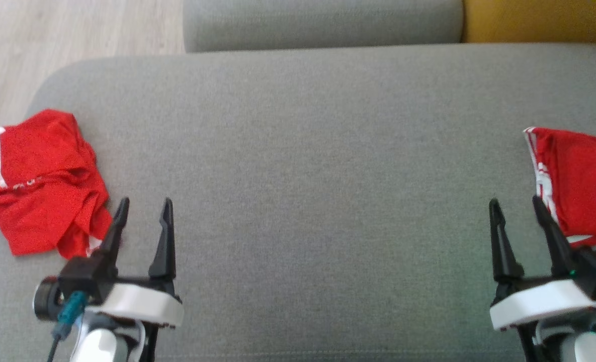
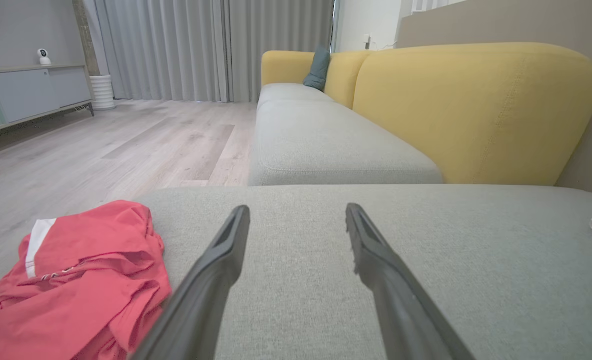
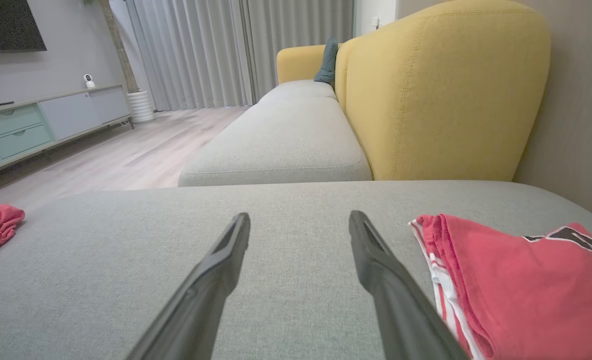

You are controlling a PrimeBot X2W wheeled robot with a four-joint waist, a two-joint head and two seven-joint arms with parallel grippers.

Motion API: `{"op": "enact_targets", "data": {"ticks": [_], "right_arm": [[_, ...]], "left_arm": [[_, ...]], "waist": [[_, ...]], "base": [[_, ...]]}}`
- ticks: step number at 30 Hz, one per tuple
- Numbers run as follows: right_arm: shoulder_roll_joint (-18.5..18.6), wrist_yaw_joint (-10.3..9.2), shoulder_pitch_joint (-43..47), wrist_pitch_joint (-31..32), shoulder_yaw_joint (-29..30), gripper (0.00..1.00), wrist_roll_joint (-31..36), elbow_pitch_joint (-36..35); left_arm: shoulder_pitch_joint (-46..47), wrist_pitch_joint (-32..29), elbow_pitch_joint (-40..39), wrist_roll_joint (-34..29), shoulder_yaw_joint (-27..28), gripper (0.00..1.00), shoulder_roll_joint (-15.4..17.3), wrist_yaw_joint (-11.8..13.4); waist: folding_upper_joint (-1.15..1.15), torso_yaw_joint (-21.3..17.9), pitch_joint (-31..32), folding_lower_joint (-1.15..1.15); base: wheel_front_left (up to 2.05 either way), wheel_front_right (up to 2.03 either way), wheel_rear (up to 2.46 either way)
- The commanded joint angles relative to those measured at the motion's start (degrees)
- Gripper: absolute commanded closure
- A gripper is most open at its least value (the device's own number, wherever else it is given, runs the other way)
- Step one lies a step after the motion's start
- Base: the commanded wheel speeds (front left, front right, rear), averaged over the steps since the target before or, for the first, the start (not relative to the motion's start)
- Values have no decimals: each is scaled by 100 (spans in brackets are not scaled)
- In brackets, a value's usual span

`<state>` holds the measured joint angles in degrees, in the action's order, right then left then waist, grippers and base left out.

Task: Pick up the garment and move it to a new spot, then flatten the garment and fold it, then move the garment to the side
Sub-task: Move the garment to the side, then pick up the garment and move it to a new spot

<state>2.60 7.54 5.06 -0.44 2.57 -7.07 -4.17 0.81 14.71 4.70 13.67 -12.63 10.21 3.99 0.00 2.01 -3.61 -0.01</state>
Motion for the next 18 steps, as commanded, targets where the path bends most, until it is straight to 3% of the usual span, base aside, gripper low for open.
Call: {"op": "enact_targets", "data": {"ticks": [1,18], "right_arm": [[29,-5,-106,29,-140,0,-45,-240],[28,-5,239,216,-127,0,-119,-491]], "left_arm": [[153,29,-151,-64,170,0,102,-11],[-3,29,16,-124,92,0,135,-122]], "waist": [[0,-26,106,1],[0,-69,332,1]], "base": [[0,0,0],[0,0,0]]}}
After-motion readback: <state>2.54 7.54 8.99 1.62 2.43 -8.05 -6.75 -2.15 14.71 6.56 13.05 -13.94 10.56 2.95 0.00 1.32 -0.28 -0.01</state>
